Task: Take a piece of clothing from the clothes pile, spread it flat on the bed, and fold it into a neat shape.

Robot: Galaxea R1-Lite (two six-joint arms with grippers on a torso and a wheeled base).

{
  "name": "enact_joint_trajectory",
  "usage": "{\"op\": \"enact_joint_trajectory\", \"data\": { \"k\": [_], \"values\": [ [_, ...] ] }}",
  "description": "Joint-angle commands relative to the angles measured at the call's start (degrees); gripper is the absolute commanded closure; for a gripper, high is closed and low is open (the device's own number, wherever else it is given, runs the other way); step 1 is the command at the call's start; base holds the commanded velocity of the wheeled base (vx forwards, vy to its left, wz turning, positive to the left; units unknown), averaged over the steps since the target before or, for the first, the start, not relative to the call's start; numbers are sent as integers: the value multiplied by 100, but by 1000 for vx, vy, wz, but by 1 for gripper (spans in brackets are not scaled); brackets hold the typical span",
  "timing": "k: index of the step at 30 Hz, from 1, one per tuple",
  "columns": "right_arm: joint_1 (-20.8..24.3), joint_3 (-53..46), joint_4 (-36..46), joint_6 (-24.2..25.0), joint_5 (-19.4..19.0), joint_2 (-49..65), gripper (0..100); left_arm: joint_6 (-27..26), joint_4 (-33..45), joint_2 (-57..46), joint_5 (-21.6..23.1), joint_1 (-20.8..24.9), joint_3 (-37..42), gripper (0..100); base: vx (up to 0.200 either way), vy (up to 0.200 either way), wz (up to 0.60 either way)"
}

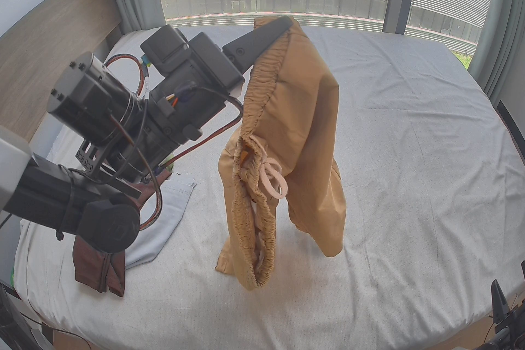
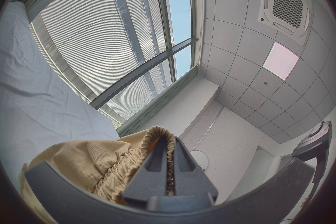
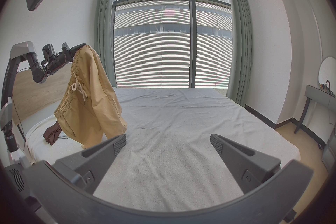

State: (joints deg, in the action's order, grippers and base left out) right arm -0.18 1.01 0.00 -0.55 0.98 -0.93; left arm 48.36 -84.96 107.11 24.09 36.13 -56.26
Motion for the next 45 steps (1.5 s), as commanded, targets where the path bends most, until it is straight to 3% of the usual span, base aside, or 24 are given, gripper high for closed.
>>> {"op": "enact_joint_trajectory", "data": {
  "k": [1, 10, 15, 21, 35, 45],
  "values": [
    [1, -101, 0, -7, -1, 66, 0, 16, 67, 56, 8, 25, -245, 100, 0, 0, 0],
    [1, -101, 0, 2, -1, 66, 0, 86, 559, -41, -36, 184, -860, 100, 0, 0, 0],
    [1, -101, 0, 2, -1, 66, 0, 437, 832, -32, -247, 219, -1423, 100, 0, 0, 0],
    [1, -101, 0, 2, -1, 66, 0, 499, 999, -32, -264, 201, -1511, 100, 0, 0, 0],
    [1, -101, 0, 2, -1, 66, 0, 367, 348, 91, -203, -449, -105, 100, 0, 0, 0],
    [1, -101, 9, 11, -1, 84, 0, 130, -153, 135, 140, -660, 704, 100, 0, 0, 0]
  ]
}}
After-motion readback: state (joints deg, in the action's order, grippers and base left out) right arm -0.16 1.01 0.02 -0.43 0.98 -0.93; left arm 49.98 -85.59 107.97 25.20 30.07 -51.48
